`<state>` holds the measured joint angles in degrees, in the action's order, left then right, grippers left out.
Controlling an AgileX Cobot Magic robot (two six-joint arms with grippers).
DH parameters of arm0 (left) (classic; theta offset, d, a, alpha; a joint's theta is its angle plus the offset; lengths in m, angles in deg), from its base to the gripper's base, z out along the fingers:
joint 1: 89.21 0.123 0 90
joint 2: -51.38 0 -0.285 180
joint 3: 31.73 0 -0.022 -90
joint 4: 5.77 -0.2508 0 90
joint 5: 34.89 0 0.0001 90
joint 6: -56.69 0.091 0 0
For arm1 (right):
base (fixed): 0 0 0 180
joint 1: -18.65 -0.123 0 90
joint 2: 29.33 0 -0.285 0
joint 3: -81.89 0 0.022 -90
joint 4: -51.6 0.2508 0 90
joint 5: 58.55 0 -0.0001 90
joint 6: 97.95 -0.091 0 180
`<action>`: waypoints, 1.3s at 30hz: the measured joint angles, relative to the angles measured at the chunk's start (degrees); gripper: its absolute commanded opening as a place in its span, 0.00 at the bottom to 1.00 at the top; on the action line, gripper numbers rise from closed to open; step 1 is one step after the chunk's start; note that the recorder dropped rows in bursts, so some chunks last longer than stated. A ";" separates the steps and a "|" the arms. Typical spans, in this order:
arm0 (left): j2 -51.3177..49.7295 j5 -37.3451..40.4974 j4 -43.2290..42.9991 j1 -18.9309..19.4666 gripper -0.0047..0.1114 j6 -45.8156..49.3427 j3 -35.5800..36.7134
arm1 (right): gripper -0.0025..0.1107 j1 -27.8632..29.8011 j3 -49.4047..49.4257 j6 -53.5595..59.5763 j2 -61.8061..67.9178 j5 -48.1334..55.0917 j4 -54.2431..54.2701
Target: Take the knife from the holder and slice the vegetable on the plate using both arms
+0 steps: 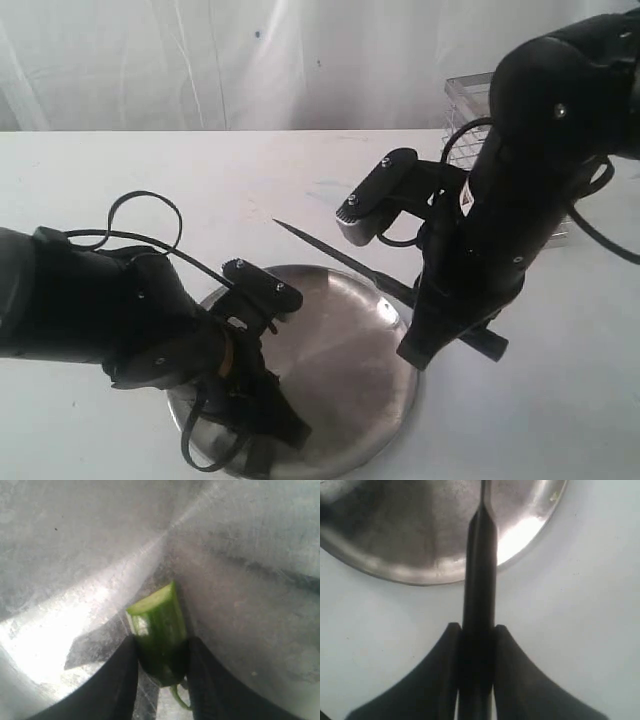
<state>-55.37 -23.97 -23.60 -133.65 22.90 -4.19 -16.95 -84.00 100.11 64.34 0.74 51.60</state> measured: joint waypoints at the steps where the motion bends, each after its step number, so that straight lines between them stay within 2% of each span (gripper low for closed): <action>1: 0.00 0.04 0.11 0.00 0.20 0.00 0.00 | 0.02 0.00 0.46 0.00 0.00 -0.13 0.00; 6: 0.00 -0.04 0.09 0.00 0.38 0.00 0.00 | 0.02 0.00 4.01 -1.21 0.00 -1.80 0.00; 15: 2.38 2.44 0.40 0.00 0.47 0.24 0.00 | 0.02 0.00 7.72 -5.09 0.00 -6.05 -1.54; 24: 9.52 10.03 0.40 0.00 0.47 1.07 0.00 | 0.02 0.00 7.72 -4.95 0.00 -6.44 -1.77; 31: 15.86 14.59 0.40 0.00 0.47 1.29 0.00 | 0.02 0.00 9.57 -0.76 -0.10 -5.52 0.00; 39: 22.76 15.61 -2.95 0.00 0.47 0.62 0.00 | 0.02 -5.71 9.67 3.31 -0.10 -5.70 2.74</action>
<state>-32.61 -8.36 -26.55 -133.65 23.52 -4.19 -22.65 -74.33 103.41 64.24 -4.96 54.34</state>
